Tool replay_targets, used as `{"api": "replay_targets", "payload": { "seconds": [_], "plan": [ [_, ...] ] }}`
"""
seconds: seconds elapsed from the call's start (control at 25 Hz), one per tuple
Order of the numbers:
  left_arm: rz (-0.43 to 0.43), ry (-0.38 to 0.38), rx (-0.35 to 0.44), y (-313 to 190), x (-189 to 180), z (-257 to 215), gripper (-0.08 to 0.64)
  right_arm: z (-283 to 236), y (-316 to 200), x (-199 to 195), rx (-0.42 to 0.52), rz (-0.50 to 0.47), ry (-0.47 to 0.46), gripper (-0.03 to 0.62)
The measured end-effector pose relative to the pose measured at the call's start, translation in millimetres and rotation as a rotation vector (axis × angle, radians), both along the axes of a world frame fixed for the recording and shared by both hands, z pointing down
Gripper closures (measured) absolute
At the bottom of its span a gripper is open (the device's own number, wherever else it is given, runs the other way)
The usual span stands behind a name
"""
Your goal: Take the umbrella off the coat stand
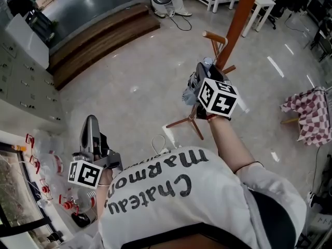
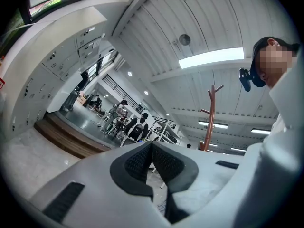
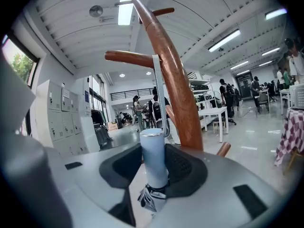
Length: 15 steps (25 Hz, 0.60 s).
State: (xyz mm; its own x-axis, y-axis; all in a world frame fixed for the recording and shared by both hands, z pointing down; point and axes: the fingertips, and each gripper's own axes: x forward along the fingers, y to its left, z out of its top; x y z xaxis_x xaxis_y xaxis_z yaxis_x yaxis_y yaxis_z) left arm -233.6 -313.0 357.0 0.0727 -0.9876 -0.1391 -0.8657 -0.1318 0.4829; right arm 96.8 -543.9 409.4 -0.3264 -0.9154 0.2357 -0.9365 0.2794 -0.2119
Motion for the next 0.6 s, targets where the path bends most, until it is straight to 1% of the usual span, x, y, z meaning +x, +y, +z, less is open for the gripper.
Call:
{"api": "replay_targets", "payload": {
  "seconds": [0.2,0.6],
  "plan": [
    [0.014,0.001,0.009,0,3,-2,0.538,-3,10,2,-0.007,-0.012,-0.013,0.43],
    [0.036,0.009,0.018,3,10,-3,0.538,-24,25,6,0.032,-0.031,-0.022,0.43]
  ]
}}
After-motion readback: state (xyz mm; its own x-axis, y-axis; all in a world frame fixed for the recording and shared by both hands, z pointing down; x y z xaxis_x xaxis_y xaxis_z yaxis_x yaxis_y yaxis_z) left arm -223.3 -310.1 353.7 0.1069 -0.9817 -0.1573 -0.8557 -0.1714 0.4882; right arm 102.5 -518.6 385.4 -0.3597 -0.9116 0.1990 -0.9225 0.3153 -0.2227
